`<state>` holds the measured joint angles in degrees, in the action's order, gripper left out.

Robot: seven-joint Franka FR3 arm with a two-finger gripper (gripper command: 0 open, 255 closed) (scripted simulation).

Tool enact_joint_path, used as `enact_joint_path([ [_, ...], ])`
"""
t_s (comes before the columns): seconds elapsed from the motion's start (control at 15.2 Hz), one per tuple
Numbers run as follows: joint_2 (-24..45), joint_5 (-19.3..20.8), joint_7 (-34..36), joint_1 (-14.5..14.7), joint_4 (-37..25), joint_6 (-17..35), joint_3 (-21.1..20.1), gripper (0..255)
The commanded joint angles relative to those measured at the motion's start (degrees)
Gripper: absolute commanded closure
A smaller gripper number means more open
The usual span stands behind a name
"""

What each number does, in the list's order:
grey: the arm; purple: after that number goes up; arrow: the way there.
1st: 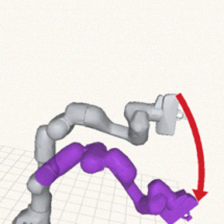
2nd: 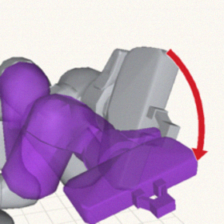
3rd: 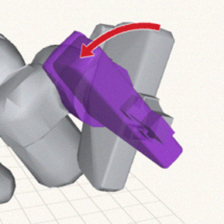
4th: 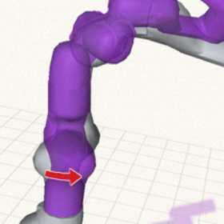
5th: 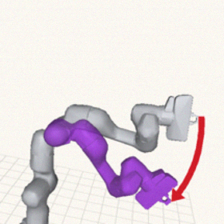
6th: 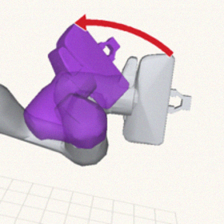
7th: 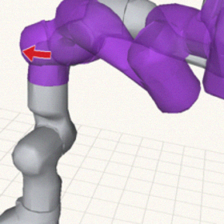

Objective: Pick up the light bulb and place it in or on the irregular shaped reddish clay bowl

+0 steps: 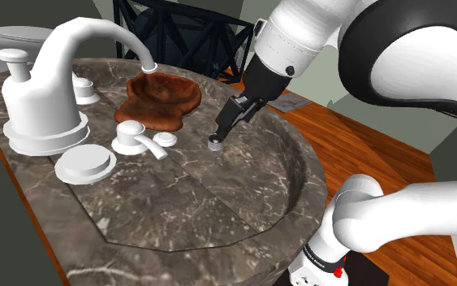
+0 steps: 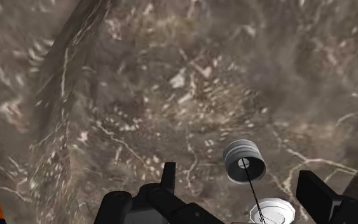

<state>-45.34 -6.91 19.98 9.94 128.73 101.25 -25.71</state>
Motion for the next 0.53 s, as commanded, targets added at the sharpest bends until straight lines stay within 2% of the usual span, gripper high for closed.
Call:
enact_joint_path([
  [0.0, 0.48, -0.39, 0.86, 0.32, 0.14, 0.95, -1.45, 0],
  [0.46, 0.81, -0.74, 0.77, 0.29, 4.92, 6.06, -2.11, 0],
])
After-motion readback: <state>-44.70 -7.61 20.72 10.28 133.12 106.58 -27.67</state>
